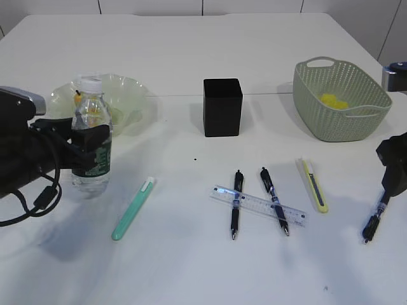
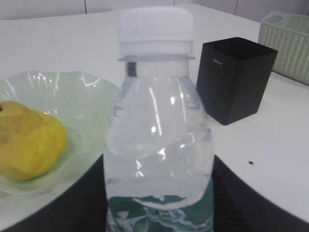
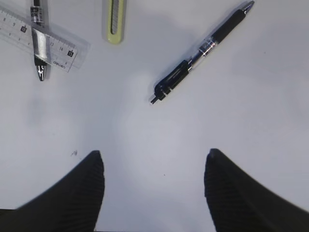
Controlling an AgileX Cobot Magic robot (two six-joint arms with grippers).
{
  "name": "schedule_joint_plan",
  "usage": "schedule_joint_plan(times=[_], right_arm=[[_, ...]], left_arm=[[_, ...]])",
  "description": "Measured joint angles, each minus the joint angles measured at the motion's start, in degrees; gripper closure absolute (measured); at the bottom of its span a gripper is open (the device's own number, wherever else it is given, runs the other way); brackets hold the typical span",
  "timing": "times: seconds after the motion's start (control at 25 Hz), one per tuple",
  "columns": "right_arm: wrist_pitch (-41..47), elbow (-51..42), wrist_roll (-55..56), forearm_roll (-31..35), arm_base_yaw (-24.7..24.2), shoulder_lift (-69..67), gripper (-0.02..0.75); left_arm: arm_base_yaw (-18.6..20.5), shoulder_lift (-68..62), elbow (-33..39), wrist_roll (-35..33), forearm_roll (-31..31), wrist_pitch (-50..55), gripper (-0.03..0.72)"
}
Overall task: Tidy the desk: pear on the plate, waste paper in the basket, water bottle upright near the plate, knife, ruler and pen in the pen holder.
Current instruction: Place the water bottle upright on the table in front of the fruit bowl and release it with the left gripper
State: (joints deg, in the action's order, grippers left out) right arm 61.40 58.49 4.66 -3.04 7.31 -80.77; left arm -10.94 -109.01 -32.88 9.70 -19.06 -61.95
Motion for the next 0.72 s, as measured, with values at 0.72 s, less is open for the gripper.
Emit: schedule_joint_plan(times=[0.72], right_arm=[[-0.20,0.00,0.00,-0.10,0.00,0.00,0.256]], left_arm=[[0.00,-13.28,-8.06,-0.14,-2.58,-9.86,0.315]])
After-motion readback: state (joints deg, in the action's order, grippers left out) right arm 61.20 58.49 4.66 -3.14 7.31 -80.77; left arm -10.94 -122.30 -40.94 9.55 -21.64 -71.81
